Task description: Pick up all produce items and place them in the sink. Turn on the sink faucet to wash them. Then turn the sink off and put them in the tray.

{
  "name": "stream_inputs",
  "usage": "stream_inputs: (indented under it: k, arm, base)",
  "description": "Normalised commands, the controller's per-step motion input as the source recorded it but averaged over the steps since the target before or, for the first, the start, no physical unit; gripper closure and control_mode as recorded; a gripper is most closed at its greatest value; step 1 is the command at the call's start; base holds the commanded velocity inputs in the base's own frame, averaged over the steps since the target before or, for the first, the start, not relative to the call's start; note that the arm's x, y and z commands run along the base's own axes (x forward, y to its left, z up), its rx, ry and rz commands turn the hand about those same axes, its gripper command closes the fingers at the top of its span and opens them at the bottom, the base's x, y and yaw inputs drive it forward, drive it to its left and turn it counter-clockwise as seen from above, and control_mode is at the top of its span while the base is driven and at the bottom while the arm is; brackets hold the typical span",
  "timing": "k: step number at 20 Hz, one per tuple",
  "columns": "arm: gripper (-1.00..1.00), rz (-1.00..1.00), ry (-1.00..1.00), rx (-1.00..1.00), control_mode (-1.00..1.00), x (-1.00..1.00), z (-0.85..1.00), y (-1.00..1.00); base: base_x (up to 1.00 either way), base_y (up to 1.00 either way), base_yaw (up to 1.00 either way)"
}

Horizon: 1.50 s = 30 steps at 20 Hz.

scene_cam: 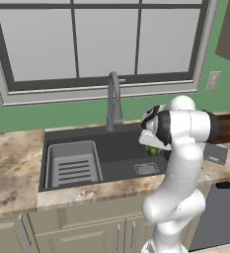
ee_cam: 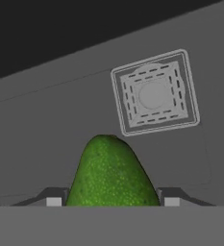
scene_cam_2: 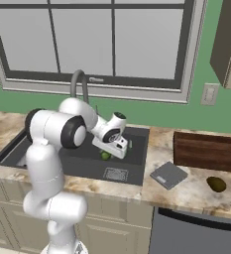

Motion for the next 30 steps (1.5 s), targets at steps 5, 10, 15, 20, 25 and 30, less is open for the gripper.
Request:
stream_inputs:
  k: [5,10,15,20,25,30]
  arm:
    - [1.00,0.06,0.00,0.00,-1.00,0.29,-0.53,0.28]
    - [1.00,0.06,0.00,0.00,-1.00,0.02,-0.47,0.13]
    - [1.00,0.05,-0.01,0.00,-1.00,0.02,-0.42,0.01]
    - [1.00,0.04,0.00,0.00,-1.00,0.09,-0.29,0.15]
    - [1.00,0.02,-0.05,0.00,-1.00,0.09,-0.30,0.11]
    - [1.00,0.00,-0.08,0.00,-1.00,0.20,-0.27,0.02]
  base:
    - [0.00,0.00,0.00]
    - [0.00,0.00,0.00]
    - [0.00,0.00,0.00]
    - [0.00,0.00,0.00]
    - [0.00,0.00,0.00]
    - [0.00,0.00,0.00]
